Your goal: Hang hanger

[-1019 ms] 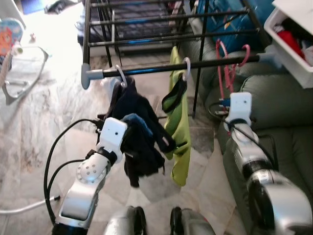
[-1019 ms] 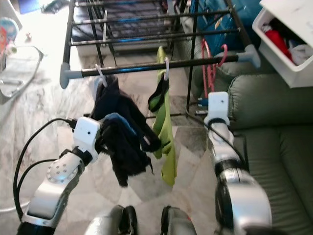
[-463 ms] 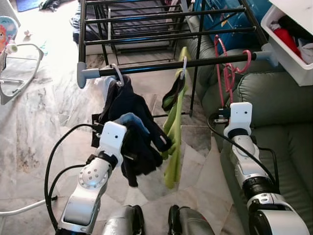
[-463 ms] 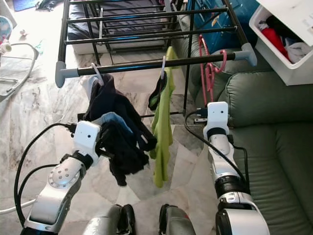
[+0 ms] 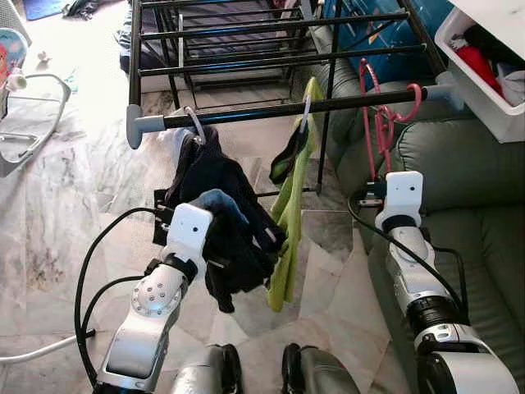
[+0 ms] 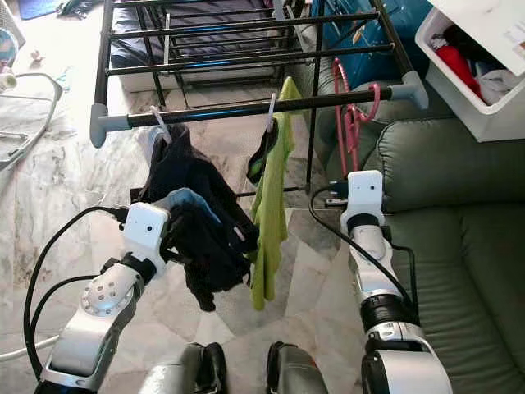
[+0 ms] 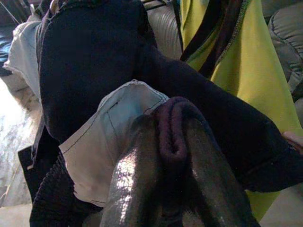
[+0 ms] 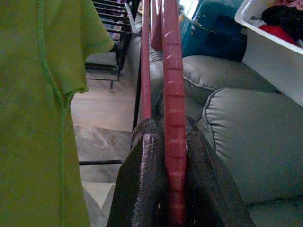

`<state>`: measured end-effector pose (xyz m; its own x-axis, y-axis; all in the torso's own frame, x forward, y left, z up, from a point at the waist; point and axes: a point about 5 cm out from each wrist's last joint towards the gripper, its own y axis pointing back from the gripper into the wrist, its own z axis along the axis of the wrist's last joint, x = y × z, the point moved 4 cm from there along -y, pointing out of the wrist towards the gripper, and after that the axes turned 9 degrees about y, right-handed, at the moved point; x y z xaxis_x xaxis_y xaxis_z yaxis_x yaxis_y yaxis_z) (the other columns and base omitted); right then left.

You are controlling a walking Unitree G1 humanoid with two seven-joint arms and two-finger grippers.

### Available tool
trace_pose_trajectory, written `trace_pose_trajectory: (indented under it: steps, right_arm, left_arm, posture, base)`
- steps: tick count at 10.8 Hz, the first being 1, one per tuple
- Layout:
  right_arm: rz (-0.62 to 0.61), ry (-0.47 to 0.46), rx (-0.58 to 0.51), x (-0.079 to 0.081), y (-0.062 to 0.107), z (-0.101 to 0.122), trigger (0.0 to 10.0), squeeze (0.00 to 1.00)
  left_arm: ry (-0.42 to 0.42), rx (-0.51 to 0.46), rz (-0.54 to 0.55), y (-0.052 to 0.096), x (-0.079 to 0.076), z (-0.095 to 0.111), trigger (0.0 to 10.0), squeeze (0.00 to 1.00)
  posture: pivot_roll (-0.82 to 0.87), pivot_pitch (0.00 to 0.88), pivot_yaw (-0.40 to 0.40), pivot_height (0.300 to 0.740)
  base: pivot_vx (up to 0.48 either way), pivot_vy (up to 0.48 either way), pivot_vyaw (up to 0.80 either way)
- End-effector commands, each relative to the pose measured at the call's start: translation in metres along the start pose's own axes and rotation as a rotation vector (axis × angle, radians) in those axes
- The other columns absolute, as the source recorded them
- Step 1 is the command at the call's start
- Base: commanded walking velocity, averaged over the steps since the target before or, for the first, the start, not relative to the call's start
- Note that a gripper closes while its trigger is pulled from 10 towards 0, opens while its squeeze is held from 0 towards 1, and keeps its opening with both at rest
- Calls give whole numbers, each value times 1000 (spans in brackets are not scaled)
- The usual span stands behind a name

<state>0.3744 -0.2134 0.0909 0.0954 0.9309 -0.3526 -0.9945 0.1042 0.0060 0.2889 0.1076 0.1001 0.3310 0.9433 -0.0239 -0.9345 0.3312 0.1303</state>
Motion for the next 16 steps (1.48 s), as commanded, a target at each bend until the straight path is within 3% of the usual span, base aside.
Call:
trace_pose_trajectory:
  steps: [1,2,3,6,8,10,11,16]
  right_arm:
    - [1,-3,-17,-1,-2,5,9882,0]
    - [32,23,-33,5,36,-3,10000,0]
    - [50,33,-63,6,78,2,10000,0]
    - [65,40,-27,7,89,-4,10000,0]
    - [80,20,123,8,112,-22,10000,0]
    - [100,0,245,12,123,-43,10000,0]
    - [100,-26,297,11,123,-47,10000,0]
    - [111,-26,314,13,118,-44,10000,0]
  left_arm:
    - [-11,-31,5,2,0,7,10000,0]
    - [-1,-43,0,0,-4,5,10000,0]
    - [11,-59,-10,-3,-8,3,10000,0]
    - [15,-61,-12,-3,-10,3,10000,0]
    - [8,-60,-27,-3,-11,1,10000,0]
    - [4,-57,-30,-4,-11,1,10000,0]
    - [3,-57,-33,-4,-10,1,10000,0]
    - [1,-53,-41,-3,-12,0,10000,0]
  posture:
    - [26,142,-15,740]
    - [-22,62,-18,740]
    - [-24,65,-18,740]
    - [-27,73,-23,740]
    - [-31,74,-18,740]
    - [-34,74,-15,740]
    - [-34,74,-14,740]
    - [-31,76,-14,740]
  base:
    - [0,0,0]
    - [0,0,0]
    - [0,0,0]
    - [0,0,0]
    - [0,0,0]
    - [0,0,0]
    - [-281,0,0]
    - [-295,0,0]
